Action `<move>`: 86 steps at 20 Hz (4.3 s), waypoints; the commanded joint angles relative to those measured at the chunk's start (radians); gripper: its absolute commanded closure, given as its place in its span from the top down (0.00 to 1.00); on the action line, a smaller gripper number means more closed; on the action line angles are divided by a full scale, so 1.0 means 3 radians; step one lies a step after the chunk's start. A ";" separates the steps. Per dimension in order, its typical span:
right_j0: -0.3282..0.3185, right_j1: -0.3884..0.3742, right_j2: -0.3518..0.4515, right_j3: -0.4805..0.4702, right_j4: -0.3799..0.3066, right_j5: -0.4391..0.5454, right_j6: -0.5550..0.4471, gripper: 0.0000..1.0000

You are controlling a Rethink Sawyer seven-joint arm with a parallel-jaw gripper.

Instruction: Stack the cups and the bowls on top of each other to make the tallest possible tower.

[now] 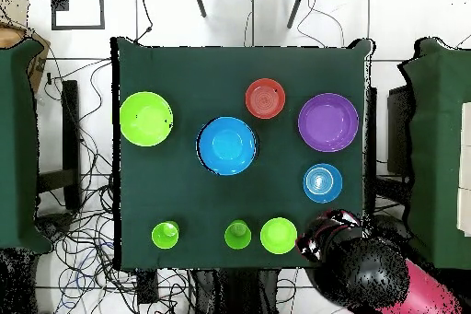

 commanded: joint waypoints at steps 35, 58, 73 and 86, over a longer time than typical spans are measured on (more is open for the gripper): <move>0.0379 0.1562 0.0019 -0.0535 -0.0331 -0.0625 0.0776 1.00; 0.0149 0.1548 0.0195 0.0264 -0.0646 -0.1115 0.0935 1.00; 0.0228 0.1751 0.0157 0.0041 -0.0608 -0.1080 0.0923 1.00; 0.0335 0.1639 0.0162 0.0038 -0.0422 -0.0925 0.1072 1.00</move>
